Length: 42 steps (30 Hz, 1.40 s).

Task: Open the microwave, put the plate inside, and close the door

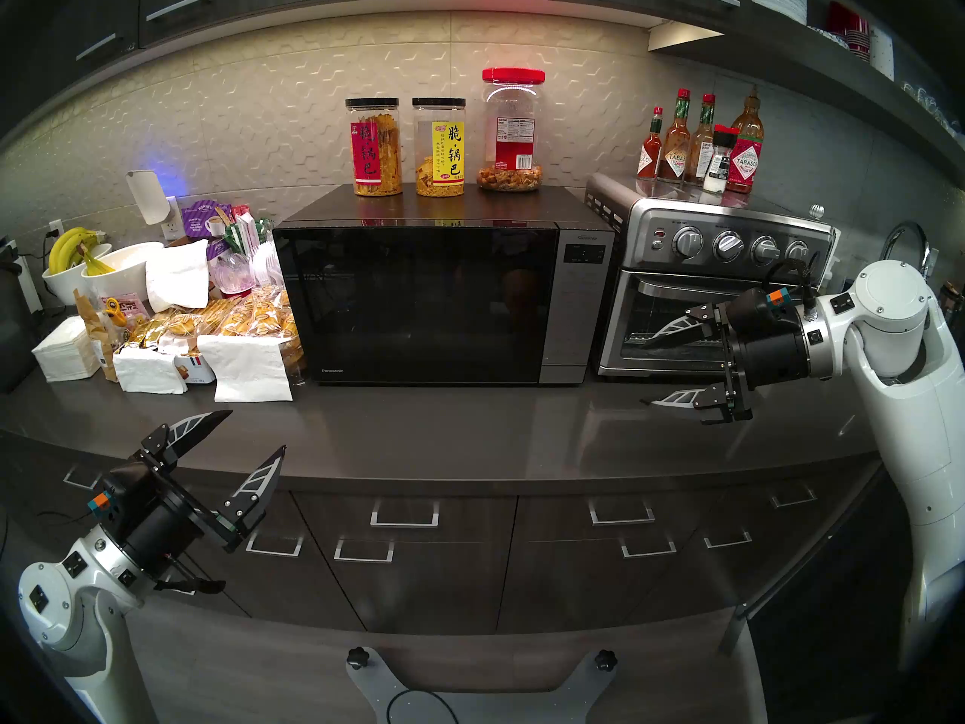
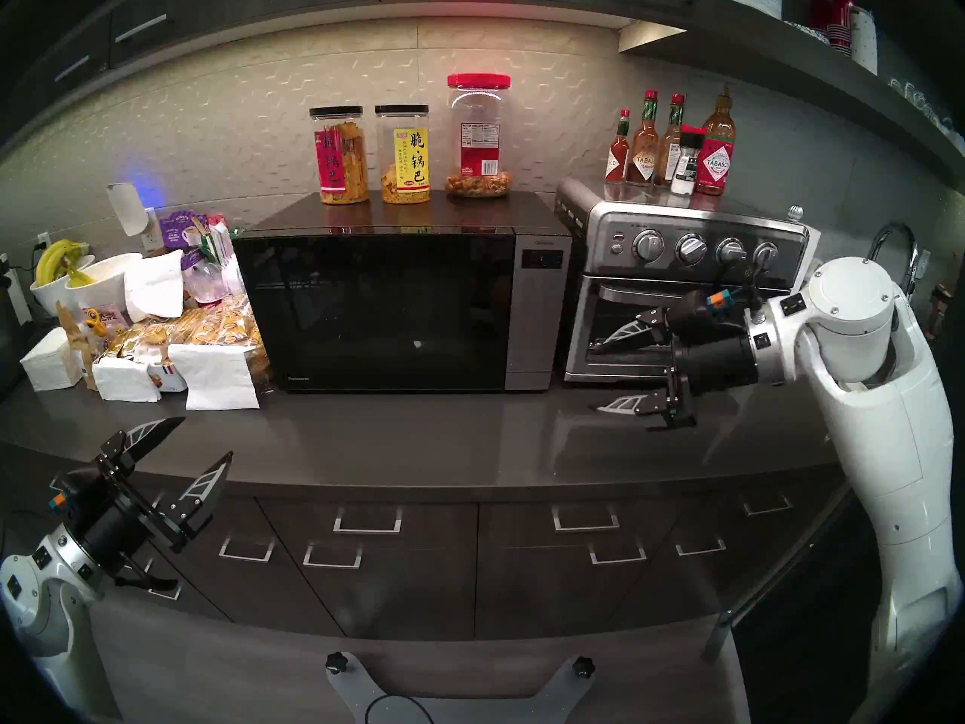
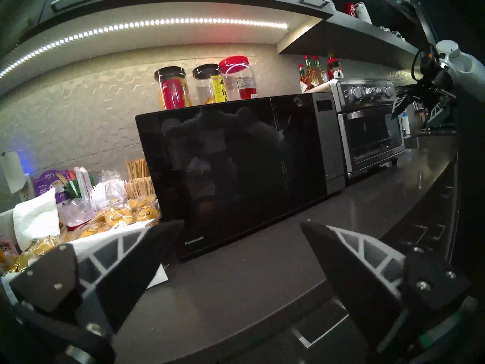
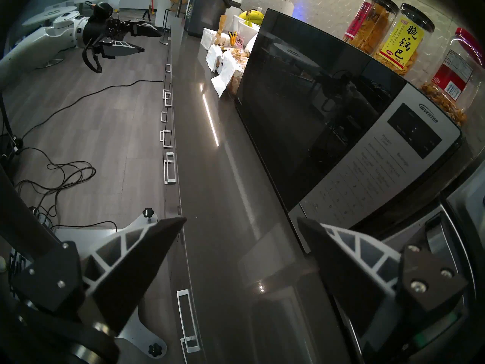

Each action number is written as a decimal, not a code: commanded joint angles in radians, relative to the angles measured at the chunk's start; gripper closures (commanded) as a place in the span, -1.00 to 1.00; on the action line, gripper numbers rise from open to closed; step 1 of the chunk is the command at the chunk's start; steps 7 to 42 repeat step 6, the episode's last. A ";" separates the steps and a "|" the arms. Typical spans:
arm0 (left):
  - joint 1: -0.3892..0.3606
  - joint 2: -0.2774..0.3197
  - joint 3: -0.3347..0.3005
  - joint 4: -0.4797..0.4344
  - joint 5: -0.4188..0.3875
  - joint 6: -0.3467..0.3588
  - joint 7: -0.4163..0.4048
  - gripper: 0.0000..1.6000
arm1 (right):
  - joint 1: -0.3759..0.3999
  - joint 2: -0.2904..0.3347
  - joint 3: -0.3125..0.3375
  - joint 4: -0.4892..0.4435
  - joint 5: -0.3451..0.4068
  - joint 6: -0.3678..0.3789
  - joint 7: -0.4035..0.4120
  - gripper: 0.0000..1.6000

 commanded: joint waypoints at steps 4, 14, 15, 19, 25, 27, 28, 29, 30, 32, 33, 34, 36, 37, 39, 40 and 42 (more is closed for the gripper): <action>-0.006 -0.035 0.002 0.007 -0.022 -0.102 -0.018 -1.00 | 0.013 -0.003 0.003 0.000 0.008 -0.003 0.003 -1.00; -0.007 -0.037 0.001 0.008 -0.022 -0.103 -0.020 -1.00 | 0.013 -0.003 0.003 0.000 0.008 -0.003 0.003 -1.00; -0.007 -0.037 0.001 0.008 -0.022 -0.103 -0.020 -1.00 | 0.013 -0.003 0.003 0.000 0.008 -0.003 0.003 -1.00; -0.007 -0.037 0.001 0.008 -0.022 -0.103 -0.020 -1.00 | 0.013 -0.003 0.003 0.000 0.008 -0.003 0.003 -1.00; -0.007 -0.037 0.001 0.008 -0.022 -0.103 -0.020 -1.00 | 0.013 -0.003 0.003 0.000 0.008 -0.003 0.003 -1.00; -0.007 -0.037 0.001 0.008 -0.022 -0.103 -0.020 -1.00 | 0.013 -0.003 0.003 0.000 0.008 -0.003 0.003 -1.00; -0.007 -0.037 0.001 0.008 -0.022 -0.103 -0.020 -1.00 | 0.013 -0.003 0.003 0.000 0.008 -0.003 0.003 -1.00; -0.007 -0.037 0.001 0.008 -0.022 -0.103 -0.020 -1.00 | 0.013 -0.003 0.003 0.000 0.008 -0.003 0.003 -1.00; -0.007 -0.037 0.001 0.008 -0.022 -0.103 -0.020 -1.00 | 0.013 -0.003 0.003 0.000 0.008 -0.003 0.003 -1.00; -0.007 -0.037 0.001 0.008 -0.022 -0.103 -0.020 -1.00 | 0.013 -0.003 0.003 0.000 0.008 -0.003 0.003 -1.00; -0.007 -0.037 0.001 0.008 -0.022 -0.103 -0.020 -1.00 | 0.013 -0.003 0.003 0.000 0.008 -0.003 0.003 -1.00; -0.007 -0.037 0.001 0.008 -0.022 -0.103 -0.020 -1.00 | 0.013 -0.003 0.003 0.000 0.008 -0.003 0.003 -1.00; -0.007 -0.037 0.001 0.008 -0.022 -0.103 -0.020 -1.00 | 0.013 -0.003 0.003 0.000 0.008 -0.003 0.003 -1.00; -0.007 -0.037 0.001 0.008 -0.022 -0.103 -0.020 -1.00 | 0.013 -0.003 0.003 0.000 0.008 -0.003 0.003 -1.00; -0.007 -0.037 0.001 0.008 -0.022 -0.103 -0.020 -1.00 | 0.013 -0.003 0.003 0.000 0.008 -0.003 0.003 -1.00; -0.007 -0.037 0.001 0.008 -0.022 -0.103 -0.020 -1.00 | 0.013 -0.003 0.003 0.000 0.008 -0.003 0.003 -1.00; -0.007 -0.037 0.001 0.008 -0.022 -0.103 -0.020 -1.00 | 0.013 -0.003 0.003 0.000 0.008 -0.003 0.003 -1.00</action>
